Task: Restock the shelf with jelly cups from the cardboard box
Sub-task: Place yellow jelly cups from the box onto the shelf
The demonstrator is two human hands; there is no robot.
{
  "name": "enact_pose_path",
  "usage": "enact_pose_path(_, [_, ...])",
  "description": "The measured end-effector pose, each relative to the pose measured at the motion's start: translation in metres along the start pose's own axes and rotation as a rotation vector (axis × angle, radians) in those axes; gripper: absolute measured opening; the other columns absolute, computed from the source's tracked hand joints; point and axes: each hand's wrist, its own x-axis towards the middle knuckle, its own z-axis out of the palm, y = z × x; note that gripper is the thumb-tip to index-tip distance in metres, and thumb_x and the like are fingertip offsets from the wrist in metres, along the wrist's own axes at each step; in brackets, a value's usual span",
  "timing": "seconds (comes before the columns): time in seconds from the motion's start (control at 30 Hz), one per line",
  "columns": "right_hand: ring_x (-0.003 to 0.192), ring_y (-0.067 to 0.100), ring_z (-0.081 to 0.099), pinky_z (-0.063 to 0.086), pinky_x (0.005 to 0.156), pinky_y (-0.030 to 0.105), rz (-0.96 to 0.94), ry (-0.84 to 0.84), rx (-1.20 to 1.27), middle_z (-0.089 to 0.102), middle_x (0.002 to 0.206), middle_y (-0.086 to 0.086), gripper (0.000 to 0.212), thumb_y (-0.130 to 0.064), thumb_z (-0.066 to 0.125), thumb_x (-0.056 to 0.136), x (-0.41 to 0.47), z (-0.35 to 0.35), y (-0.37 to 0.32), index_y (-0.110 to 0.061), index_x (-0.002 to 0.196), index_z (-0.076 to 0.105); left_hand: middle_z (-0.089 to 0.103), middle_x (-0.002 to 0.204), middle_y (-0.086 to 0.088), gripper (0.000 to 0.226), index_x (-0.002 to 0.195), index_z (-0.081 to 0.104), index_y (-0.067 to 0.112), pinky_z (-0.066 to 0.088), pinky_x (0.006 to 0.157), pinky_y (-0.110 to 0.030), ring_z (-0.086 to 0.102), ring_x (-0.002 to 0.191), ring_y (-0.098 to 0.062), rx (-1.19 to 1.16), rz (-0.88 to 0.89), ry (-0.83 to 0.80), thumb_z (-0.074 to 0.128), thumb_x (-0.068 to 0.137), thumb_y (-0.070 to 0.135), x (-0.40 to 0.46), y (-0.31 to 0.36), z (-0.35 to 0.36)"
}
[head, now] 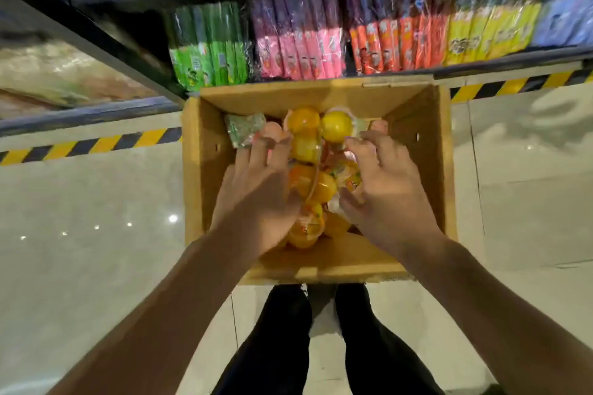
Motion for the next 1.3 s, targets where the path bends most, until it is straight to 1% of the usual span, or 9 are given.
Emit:
enact_pose_path(0.13, [0.121,0.036,0.049,0.048,0.096,0.046,0.032,-0.091,-0.078,0.048,0.14,0.016,0.081,-0.041,0.075,0.077,0.008,0.073,0.031,-0.015,0.147,0.042,0.028,0.152,-0.003,0.081,0.153,0.02,0.029,0.036,0.112,-0.05,0.028,0.139,-0.031,0.003,-0.032,-0.092,0.066,0.086,0.03,0.037,-0.021,0.065])
enact_pose_path(0.3, [0.125,0.035,0.046,0.04,0.103,0.049,0.032,-0.18,-0.121,0.048,0.14,0.012,0.084,-0.047,0.078,0.073,0.013,0.147,0.058,-0.019,0.144,0.045,0.031,0.147,-0.005,0.074,0.15,0.029,0.024,0.037,0.106,-0.05,0.03,0.134,-0.031,0.041,0.038,-0.122,0.063,0.084,0.023,0.071,-0.04,0.13])
enact_pose_path(0.5, [0.126,0.032,0.043,0.025,0.112,0.048,-0.041,-0.209,-0.06,0.047,0.134,0.006,0.082,-0.04,0.074,0.077,0.027,0.182,0.055,-0.017,0.147,0.039,0.034,0.147,0.003,0.079,0.15,0.03,0.032,0.038,0.101,-0.05,0.034,0.131,-0.027,0.002,0.115,-0.145,0.062,0.081,0.009,0.086,-0.061,0.168])
enact_pose_path(0.67, [0.126,0.032,0.043,0.02,0.112,0.044,-0.016,-0.215,0.066,0.053,0.127,0.008,0.082,-0.04,0.079,0.077,0.036,0.195,0.054,-0.015,0.145,0.042,0.039,0.144,0.005,0.079,0.145,0.028,0.041,0.038,0.105,-0.053,0.042,0.129,-0.028,-0.144,0.107,-0.153,0.071,0.083,0.018,0.09,-0.072,0.182])
enact_pose_path(0.87, [0.105,0.04,0.061,0.042,0.1,0.048,-0.074,-0.167,0.183,0.064,0.11,0.015,0.088,-0.026,0.092,0.061,0.037,0.215,0.063,-0.001,0.136,0.052,0.044,0.144,0.006,0.088,0.143,0.034,0.041,0.042,0.106,-0.049,0.047,0.13,-0.023,-0.276,0.136,-0.153,0.081,0.074,0.014,0.093,-0.081,0.185])
enact_pose_path(1.0, [0.109,0.031,0.057,0.039,0.093,0.03,-0.065,-0.07,0.323,0.065,0.116,0.018,0.079,-0.022,0.09,0.066,0.026,0.202,0.066,0.002,0.132,0.054,0.042,0.143,0.007,0.086,0.141,0.036,0.042,0.043,0.108,-0.042,0.046,0.131,-0.019,-0.462,0.135,-0.112,0.084,0.074,0.019,0.083,-0.083,0.182])
enact_pose_path(1.13, [0.123,0.013,0.046,0.037,0.099,0.023,0.051,-0.126,0.527,0.054,0.135,-0.001,0.086,-0.027,0.089,0.071,0.017,0.149,0.056,-0.02,0.143,0.042,0.049,0.14,0.008,0.082,0.141,0.045,0.035,0.046,0.106,-0.042,0.05,0.127,-0.014,-0.66,0.088,-0.061,0.087,0.073,0.014,0.064,-0.071,0.149])
enact_pose_path(1.23, [0.119,0.011,0.054,0.048,0.096,0.029,0.075,-0.115,0.605,0.054,0.129,-0.01,0.085,-0.034,0.089,0.073,0.011,0.089,0.042,-0.029,0.141,0.038,0.049,0.131,0.021,0.083,0.139,0.046,0.029,0.041,0.1,-0.012,0.046,0.117,0.015,-0.665,0.108,0.006,0.089,0.069,0.018,0.045,-0.05,0.093])
enact_pose_path(1.3, [0.111,0.005,0.058,0.052,0.092,0.025,0.09,-0.079,0.672,0.057,0.124,-0.012,0.082,-0.036,0.09,0.072,0.006,0.036,0.026,-0.03,0.137,0.039,0.047,0.133,0.018,0.084,0.142,0.044,0.026,0.036,0.094,-0.003,0.041,0.112,0.021,-0.666,0.132,0.038,0.088,0.071,0.018,0.029,-0.032,0.041])
